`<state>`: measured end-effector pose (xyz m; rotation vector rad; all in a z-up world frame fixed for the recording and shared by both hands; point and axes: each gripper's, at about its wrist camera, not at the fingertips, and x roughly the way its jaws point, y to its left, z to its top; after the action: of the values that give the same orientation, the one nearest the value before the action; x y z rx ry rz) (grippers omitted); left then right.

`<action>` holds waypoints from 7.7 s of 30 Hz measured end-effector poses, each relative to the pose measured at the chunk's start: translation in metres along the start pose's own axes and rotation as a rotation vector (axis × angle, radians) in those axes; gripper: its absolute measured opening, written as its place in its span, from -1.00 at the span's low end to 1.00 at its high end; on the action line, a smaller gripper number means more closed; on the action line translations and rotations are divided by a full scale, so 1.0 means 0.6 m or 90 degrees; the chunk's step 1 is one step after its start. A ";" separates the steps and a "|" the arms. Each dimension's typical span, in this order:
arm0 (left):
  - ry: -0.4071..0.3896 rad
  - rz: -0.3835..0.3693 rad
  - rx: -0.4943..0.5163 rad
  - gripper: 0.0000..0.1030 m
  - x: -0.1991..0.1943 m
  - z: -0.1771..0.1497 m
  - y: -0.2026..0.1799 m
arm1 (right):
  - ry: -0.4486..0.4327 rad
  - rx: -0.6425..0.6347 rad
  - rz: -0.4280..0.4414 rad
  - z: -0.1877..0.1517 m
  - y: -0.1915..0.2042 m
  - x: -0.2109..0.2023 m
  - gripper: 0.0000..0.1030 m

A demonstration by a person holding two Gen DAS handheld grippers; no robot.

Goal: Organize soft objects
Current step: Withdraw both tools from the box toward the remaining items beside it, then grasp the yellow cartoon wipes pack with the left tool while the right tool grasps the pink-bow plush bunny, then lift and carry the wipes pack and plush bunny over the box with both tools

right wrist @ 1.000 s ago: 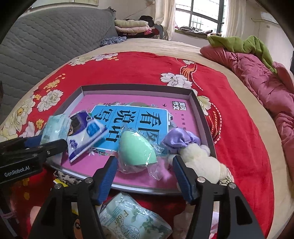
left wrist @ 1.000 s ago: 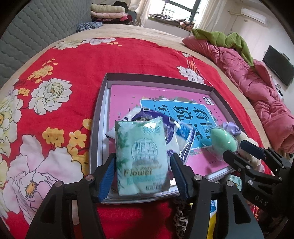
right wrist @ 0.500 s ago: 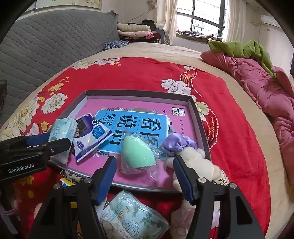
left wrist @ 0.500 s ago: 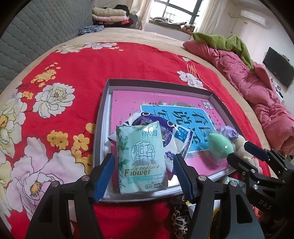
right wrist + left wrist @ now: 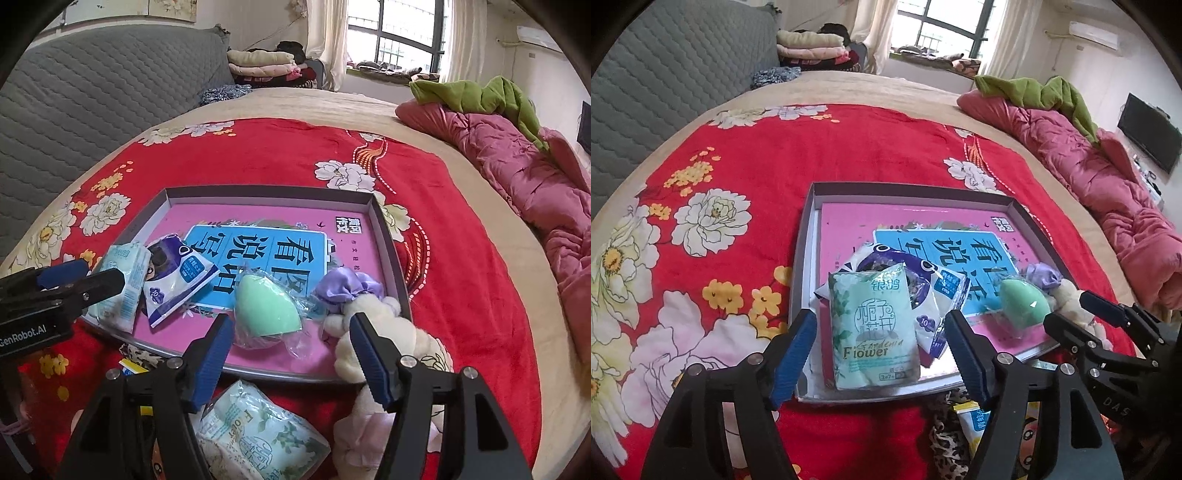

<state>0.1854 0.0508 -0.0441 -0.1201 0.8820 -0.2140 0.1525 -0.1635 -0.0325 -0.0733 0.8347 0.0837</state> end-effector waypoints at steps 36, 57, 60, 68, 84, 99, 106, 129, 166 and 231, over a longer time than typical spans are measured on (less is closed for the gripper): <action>-0.054 0.026 -0.038 0.47 -0.138 -0.038 -0.036 | -0.083 0.046 0.037 0.004 -0.082 -0.106 0.35; -0.079 0.024 -0.035 0.47 -0.233 -0.034 -0.085 | -0.155 0.060 0.048 -0.001 -0.134 -0.217 0.37; -0.081 0.026 -0.037 0.47 -0.240 -0.035 -0.091 | -0.155 0.063 0.051 -0.009 -0.139 -0.224 0.37; -0.057 0.022 -0.037 0.47 -0.231 -0.052 -0.114 | -0.148 0.071 0.062 -0.029 -0.134 -0.226 0.38; -0.017 0.001 -0.012 0.47 -0.212 -0.078 -0.147 | -0.136 0.073 0.091 -0.049 -0.128 -0.228 0.38; 0.034 -0.009 -0.014 0.47 -0.178 -0.116 -0.165 | -0.078 0.054 0.087 -0.102 -0.112 -0.199 0.38; 0.061 -0.022 -0.025 0.47 -0.157 -0.129 -0.162 | -0.051 0.046 0.084 -0.121 -0.105 -0.181 0.38; 0.125 -0.021 -0.034 0.47 -0.060 -0.139 -0.156 | -0.001 0.040 0.079 -0.148 -0.106 -0.119 0.38; 0.123 -0.030 -0.063 0.10 -0.020 -0.120 -0.149 | 0.025 0.044 0.081 -0.152 -0.111 -0.034 -0.20; -0.043 -0.079 -0.089 0.10 -0.043 0.039 -0.053 | -0.122 0.048 0.048 0.038 -0.051 -0.110 -0.21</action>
<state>0.1833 0.0261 -0.0040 -0.3118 0.8221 -0.2628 0.1283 -0.1945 0.0328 0.0370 0.6477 0.1283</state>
